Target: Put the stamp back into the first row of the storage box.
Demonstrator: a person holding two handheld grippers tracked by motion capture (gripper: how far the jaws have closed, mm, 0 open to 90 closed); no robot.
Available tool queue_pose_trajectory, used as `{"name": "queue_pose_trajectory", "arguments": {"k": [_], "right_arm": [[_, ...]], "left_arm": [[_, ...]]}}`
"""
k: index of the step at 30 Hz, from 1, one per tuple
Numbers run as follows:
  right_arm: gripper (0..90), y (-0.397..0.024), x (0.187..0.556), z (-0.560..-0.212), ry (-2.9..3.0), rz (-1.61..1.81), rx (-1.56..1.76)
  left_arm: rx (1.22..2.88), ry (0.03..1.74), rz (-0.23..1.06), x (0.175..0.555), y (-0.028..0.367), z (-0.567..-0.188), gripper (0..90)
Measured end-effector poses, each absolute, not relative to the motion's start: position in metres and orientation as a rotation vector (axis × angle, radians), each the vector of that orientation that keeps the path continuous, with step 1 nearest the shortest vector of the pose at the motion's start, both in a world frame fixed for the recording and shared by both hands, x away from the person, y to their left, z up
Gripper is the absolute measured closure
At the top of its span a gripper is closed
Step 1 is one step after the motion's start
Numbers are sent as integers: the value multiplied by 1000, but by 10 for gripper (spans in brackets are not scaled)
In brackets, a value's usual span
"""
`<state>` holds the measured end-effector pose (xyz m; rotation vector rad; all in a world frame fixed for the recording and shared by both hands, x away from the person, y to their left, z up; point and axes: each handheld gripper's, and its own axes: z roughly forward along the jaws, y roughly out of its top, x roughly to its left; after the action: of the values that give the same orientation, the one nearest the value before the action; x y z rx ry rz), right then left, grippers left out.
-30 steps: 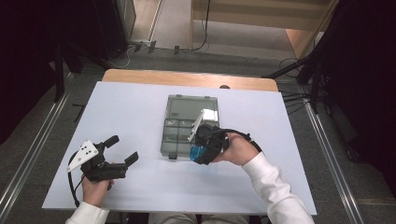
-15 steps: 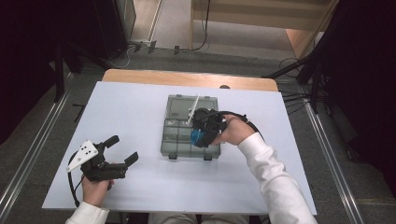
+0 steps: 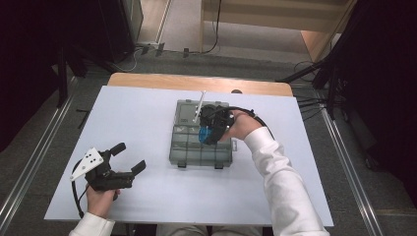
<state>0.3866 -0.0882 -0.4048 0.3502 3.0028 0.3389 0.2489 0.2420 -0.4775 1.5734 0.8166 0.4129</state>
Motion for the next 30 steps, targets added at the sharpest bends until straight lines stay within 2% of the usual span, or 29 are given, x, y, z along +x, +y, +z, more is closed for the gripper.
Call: {"name": "queue_pose_trajectory", "arguments": {"k": [16,17,18,21,30], "right_arm": [[423,-82,415,-436,2976,259,389],[395,-83,417,-437,2982,271,430],[315,-84,421,-437,2990,278,470],[222,-87,421,-432,2958,338,509],[137,-95,407,-419,2897,376,533]], "left_arm": [[1575,811,409,249,242,-478,0],[1573,813,410,249,242,-478,0],[1573,814,409,249,242,-478,0],[1570,815,409,249,242,-478,0],[1569,813,409,248,242,-478,0]]}}
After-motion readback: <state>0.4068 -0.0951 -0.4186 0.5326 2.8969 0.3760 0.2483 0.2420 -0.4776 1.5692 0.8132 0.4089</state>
